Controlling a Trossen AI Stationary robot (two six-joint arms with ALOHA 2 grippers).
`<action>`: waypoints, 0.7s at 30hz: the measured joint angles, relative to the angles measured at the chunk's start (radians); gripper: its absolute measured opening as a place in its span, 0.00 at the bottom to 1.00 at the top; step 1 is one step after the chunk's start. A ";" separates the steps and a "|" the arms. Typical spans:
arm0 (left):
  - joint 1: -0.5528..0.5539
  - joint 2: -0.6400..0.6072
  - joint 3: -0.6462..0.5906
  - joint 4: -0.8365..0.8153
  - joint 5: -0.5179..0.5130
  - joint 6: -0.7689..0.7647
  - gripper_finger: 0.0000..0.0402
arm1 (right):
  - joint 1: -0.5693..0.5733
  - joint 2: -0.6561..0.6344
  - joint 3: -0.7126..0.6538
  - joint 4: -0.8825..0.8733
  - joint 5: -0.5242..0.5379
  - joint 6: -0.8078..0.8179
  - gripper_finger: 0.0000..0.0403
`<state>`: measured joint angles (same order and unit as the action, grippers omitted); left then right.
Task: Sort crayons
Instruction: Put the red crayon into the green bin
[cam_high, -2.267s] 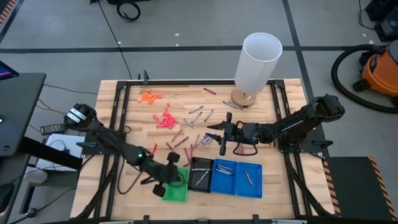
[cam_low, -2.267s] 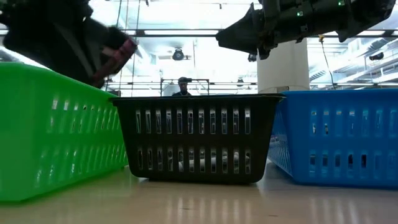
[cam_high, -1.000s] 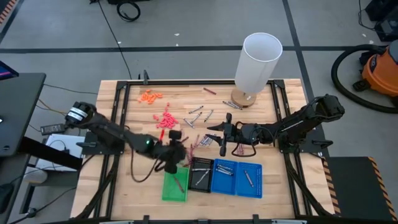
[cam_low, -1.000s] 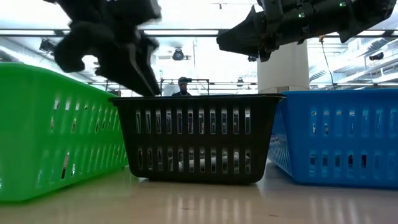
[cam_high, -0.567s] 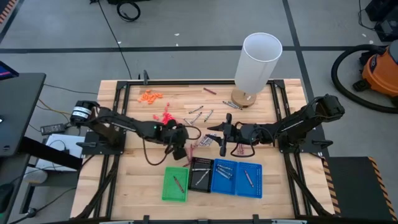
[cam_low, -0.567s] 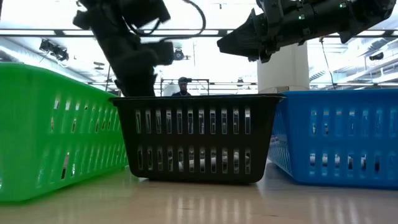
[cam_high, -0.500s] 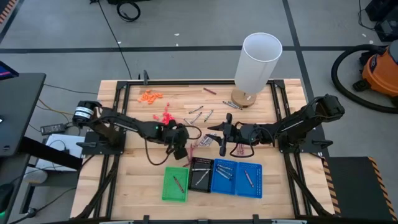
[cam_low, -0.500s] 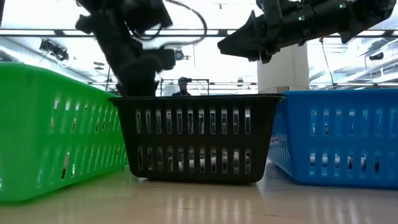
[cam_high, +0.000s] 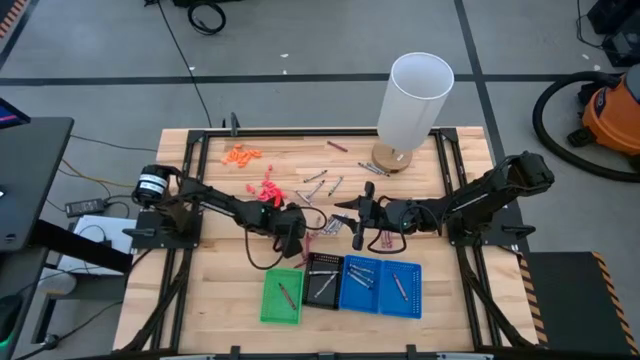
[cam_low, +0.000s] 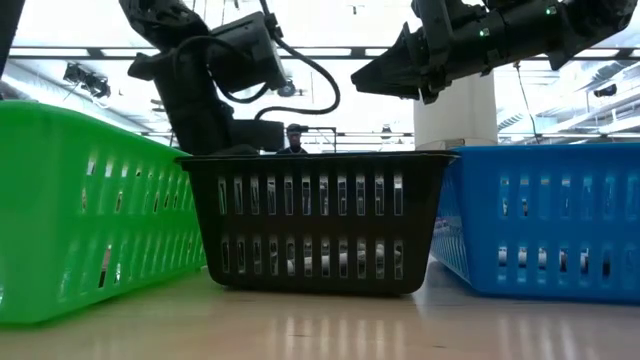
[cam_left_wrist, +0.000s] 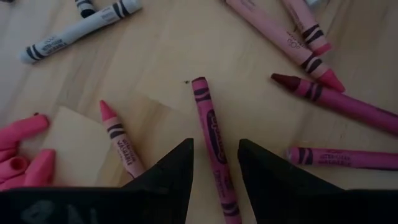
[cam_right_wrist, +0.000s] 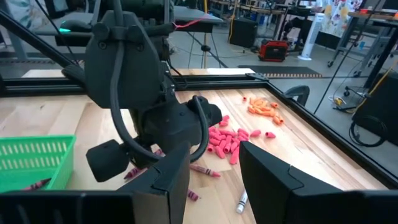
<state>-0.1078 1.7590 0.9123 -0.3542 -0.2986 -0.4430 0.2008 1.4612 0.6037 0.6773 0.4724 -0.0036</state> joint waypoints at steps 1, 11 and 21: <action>0.000 0.003 0.000 0.000 0.005 0.001 0.35 | 0.000 0.000 0.000 0.000 0.000 0.000 0.37; -0.001 0.000 0.000 0.003 0.034 0.052 0.17 | 0.000 0.000 0.000 0.000 -0.001 0.000 0.37; -0.001 -0.010 -0.002 -0.003 0.026 0.142 0.04 | 0.000 0.000 0.000 -0.013 -0.001 0.000 0.37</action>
<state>-0.1090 1.7485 0.9101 -0.3575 -0.2725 -0.3011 0.2008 1.4612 0.6040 0.6644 0.4709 -0.0036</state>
